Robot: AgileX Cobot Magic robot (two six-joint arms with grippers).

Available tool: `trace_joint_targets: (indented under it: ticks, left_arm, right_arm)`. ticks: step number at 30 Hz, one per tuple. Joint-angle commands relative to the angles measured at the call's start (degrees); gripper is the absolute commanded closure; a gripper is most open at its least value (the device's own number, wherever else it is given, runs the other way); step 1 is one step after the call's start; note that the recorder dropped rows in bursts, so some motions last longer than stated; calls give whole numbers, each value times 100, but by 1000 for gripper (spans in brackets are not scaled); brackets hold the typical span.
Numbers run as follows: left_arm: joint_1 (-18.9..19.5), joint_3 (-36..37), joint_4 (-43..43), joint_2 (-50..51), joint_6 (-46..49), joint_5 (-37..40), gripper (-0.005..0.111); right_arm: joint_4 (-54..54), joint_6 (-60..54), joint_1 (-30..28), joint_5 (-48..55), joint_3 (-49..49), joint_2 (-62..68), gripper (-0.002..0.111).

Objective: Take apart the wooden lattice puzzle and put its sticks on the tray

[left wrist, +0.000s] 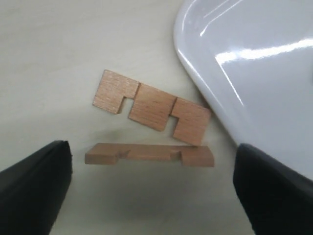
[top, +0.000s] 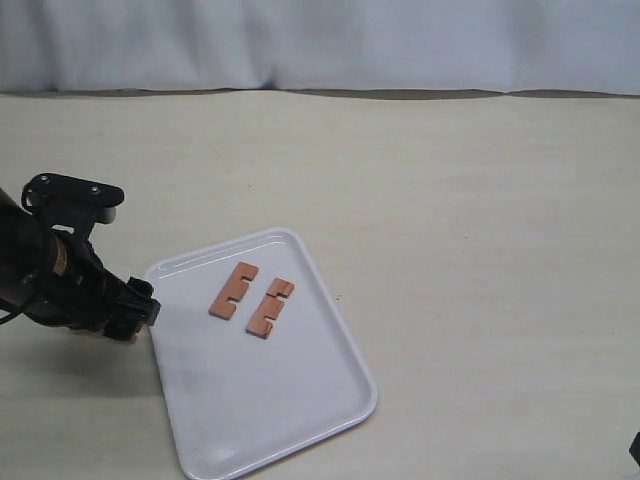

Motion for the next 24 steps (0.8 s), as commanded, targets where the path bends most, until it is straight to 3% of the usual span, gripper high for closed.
trace_joint_targets:
  ticks: [1,24]
  left_arm:
    - [12,9,27,3,18,-22,23]
    - [225,488,82,3,-244,-793,23]
  right_arm:
    - [25,21,23,15,18,-22,104]
    - [216,21,23,15,18,-22,104]
